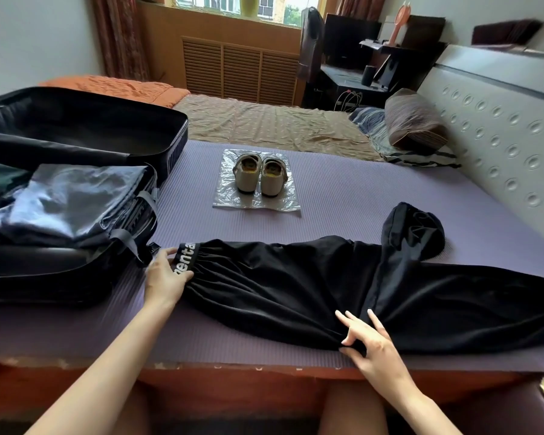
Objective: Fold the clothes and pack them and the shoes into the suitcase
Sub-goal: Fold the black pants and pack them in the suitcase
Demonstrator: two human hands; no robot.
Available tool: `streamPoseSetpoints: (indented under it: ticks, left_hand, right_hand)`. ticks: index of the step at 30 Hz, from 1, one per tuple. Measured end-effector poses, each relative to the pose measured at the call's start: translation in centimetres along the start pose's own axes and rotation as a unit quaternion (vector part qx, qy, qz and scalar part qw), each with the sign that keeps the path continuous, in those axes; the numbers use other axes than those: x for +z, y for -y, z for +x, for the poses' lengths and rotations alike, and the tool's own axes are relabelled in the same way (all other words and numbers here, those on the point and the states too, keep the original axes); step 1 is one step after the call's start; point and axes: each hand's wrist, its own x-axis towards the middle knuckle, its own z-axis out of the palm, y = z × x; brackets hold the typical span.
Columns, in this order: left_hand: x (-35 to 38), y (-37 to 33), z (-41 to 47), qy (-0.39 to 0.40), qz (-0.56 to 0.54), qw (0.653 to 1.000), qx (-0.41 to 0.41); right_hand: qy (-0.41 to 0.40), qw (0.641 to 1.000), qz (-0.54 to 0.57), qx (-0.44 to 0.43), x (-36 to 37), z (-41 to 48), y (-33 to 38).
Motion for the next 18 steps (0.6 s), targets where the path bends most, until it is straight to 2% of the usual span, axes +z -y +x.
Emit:
streamPoseSetpoints:
  ticks: [5, 9, 11, 14, 18]
  left_hand:
    - [-2.1, -0.5, 0.7, -0.109, 0.123, 0.977, 0.137]
    - [-2.8, 0.2, 0.4, -0.11, 0.265, 0.947, 0.145]
    - [-2.4, 0.5, -0.2, -0.111, 0.301, 0.928, 0.189]
    - [-0.4, -0.5, -1.7, -0.05, 0.245, 0.929, 0.272]
    - [4.0, -3.2, -5.2, 0.095, 0.113, 0.949, 0.28]
  right_hand:
    - [0.016, 1.0, -0.003, -0.024, 1.9, 2.7, 3.3]
    - [0.03, 0.999, -0.002, -0.012, 3.5, 3.4, 5.0]
    - [0.038, 0.999, 0.013, -0.012, 3.2, 3.2, 4.9]
    - [0.038, 0.997, 0.056, -0.02, 1.9, 2.9, 4.5]
    - [-0.02, 0.997, 0.072, 0.034, -0.4, 3.9, 2.4]
